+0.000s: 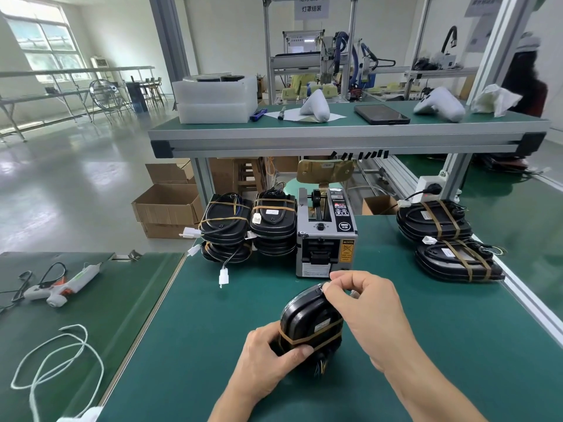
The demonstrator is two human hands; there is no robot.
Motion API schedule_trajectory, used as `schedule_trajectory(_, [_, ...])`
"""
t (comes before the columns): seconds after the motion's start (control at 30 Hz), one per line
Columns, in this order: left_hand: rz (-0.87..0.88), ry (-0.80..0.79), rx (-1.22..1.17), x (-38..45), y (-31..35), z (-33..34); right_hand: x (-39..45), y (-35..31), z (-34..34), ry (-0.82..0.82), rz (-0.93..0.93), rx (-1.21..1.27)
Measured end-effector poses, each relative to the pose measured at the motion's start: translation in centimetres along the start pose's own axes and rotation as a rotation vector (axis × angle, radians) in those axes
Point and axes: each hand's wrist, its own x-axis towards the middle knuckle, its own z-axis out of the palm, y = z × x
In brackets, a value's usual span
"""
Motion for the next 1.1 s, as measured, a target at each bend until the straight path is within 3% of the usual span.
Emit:
schedule_trajectory(0.53, [-0.039, -0.017, -0.012, 0.0, -0.5, 0.1, -0.8, -0.9, -0.2, -0.006, -0.095, -0.242])
schedule_trajectory(1.1, [-0.036, -0.023, -0.005, 0.0, -0.3, 0.0, -0.7, 0.2, 1.1, 0.027, -0.041, -0.109])
